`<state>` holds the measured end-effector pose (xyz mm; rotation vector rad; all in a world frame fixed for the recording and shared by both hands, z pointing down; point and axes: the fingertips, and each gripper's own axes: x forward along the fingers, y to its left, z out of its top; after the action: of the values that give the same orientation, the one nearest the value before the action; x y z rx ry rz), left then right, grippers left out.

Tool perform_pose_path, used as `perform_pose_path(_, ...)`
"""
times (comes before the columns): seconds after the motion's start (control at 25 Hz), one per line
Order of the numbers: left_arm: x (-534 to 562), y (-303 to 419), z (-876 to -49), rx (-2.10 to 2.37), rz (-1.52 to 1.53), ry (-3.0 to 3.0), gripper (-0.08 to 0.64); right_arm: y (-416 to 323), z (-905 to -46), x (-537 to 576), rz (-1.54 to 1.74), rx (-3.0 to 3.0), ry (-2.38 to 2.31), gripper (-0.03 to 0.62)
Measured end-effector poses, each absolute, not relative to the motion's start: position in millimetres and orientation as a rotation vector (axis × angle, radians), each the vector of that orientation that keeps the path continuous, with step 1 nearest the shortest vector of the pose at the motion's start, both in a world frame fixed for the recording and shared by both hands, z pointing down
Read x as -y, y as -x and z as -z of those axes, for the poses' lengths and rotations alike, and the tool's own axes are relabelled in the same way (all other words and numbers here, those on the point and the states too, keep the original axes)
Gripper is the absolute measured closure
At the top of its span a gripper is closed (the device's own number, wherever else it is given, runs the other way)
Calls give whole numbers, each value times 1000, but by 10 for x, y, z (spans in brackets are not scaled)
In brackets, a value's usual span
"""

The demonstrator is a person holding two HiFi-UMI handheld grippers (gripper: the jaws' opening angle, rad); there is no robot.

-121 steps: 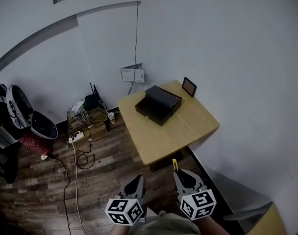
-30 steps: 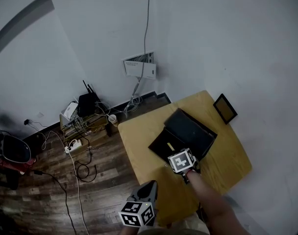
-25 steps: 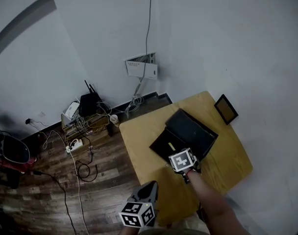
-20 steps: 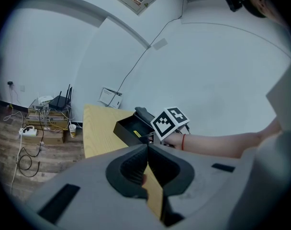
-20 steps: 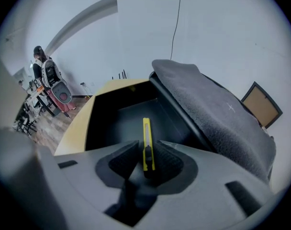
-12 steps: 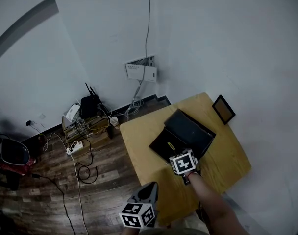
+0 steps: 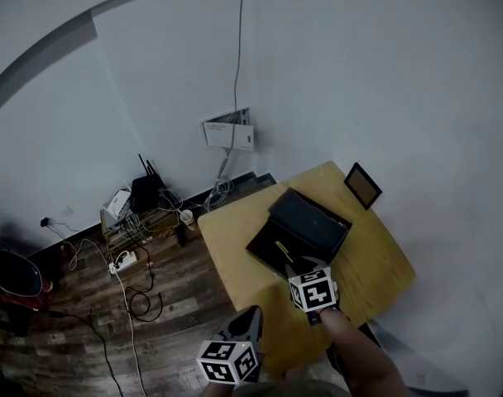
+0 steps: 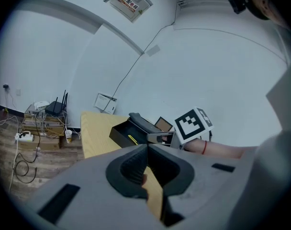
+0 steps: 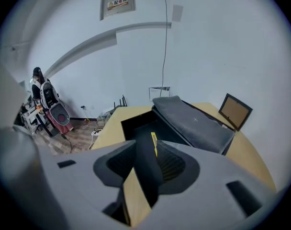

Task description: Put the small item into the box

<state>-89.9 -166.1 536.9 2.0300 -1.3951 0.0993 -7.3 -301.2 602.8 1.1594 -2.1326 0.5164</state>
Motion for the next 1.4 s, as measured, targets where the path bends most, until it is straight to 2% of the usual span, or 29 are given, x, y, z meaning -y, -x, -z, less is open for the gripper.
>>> perform_pose_path(0.56,1451,955,-5116,1405,-68,-2103,557,-217,-5171,2324,-522,2361,-1443,580)
perform_pose_path(1.4,1418,950,-5031,1401,-66,-2135,557,-293,-4655,1710,-418,2489,-1459,592)
